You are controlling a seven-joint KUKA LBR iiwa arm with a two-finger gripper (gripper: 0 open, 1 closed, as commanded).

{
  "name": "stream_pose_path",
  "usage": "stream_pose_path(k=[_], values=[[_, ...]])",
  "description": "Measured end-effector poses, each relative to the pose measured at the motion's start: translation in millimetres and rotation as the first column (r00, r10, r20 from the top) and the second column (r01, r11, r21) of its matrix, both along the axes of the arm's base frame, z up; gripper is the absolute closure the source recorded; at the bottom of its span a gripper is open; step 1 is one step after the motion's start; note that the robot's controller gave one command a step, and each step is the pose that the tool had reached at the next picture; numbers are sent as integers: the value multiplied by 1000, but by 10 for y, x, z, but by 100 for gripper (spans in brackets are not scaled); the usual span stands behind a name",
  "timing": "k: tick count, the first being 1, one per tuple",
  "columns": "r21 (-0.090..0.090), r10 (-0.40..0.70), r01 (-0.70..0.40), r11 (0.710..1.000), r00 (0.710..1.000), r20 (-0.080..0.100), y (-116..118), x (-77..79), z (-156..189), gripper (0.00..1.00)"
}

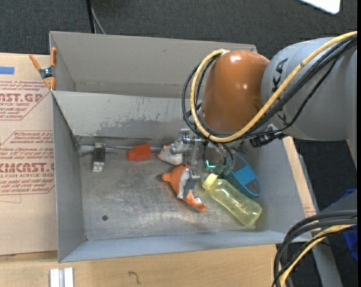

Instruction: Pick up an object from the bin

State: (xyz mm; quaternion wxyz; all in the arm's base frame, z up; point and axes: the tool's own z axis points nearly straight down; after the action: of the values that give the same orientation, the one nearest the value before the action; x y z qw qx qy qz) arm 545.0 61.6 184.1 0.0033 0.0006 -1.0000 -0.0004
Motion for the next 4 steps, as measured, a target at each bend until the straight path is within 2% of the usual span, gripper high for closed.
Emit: stream_pose_path(k=[1, 2, 4], values=[[0, 0, 0, 1000, 1000, 8, -3, 18, 42, 0], [8, 42, -42, 999, 999, 12, -578, 259, -1034, 100], [8, 41, -41, 999, 999, 12, -584, 249, -1010, 100]])
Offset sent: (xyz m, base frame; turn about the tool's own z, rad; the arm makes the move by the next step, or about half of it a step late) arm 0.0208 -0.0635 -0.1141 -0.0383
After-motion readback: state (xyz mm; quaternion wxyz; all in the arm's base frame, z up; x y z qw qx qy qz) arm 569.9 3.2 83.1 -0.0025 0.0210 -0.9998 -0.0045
